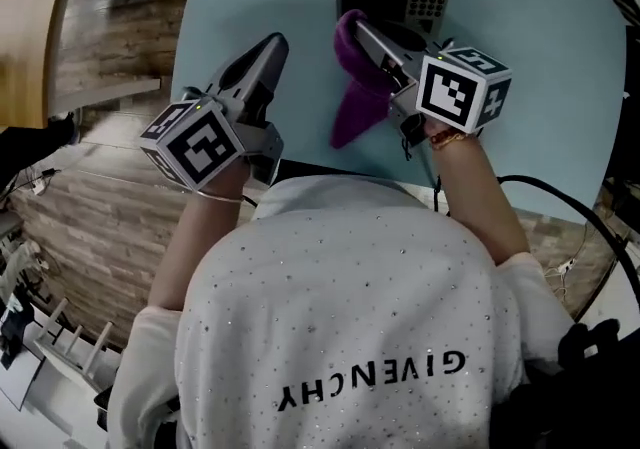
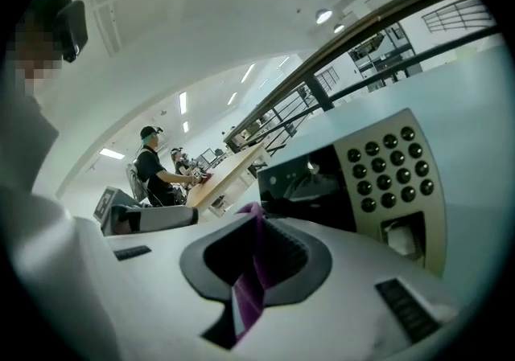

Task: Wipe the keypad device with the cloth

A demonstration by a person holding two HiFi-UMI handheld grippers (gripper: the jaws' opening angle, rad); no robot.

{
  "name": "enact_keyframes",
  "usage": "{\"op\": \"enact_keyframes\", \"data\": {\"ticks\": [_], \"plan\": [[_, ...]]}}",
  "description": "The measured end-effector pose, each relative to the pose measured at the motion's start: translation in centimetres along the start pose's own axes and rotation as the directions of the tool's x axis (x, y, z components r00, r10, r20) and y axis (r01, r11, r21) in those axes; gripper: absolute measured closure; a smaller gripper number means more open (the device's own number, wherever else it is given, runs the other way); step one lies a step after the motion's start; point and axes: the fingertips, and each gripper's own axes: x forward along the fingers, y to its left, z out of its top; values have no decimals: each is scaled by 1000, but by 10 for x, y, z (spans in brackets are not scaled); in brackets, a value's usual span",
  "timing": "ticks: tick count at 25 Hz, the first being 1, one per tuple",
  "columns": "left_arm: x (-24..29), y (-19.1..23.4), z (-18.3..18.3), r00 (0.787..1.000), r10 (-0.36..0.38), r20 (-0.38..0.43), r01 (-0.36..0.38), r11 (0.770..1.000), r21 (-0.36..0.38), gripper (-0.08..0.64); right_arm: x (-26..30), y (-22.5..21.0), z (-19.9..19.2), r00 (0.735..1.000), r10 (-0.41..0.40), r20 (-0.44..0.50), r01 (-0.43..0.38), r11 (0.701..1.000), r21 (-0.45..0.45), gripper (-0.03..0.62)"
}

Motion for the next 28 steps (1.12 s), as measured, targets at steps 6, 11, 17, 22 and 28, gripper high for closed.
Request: {"op": "enact_keyframes", "data": {"ticks": [6, 11, 17, 22, 28], "plan": [[-35, -28, -5, 996, 10, 89, -10, 1000, 7, 566, 3, 2, -24, 999, -21, 31, 20, 999, 39, 569], [-52, -33, -2, 989, 50, 138, -50, 999, -3, 566, -15, -27, -14, 993, -85, 87, 78, 993, 83, 569], [-54, -35, 10, 986, 48, 159, -53, 998, 29, 566, -31, -56, -8, 982, -150, 115, 139, 986, 97, 569], [-53, -45, 16, 989, 28, 146, -39, 997, 71, 566, -48, -72, -14, 972, -201, 120, 191, 977, 93, 569], [-52, -60, 24, 988, 8, 155, -23, 995, 93, 566, -78, -93, -16, 950, -278, 145, 255, 954, 158, 569]]}}
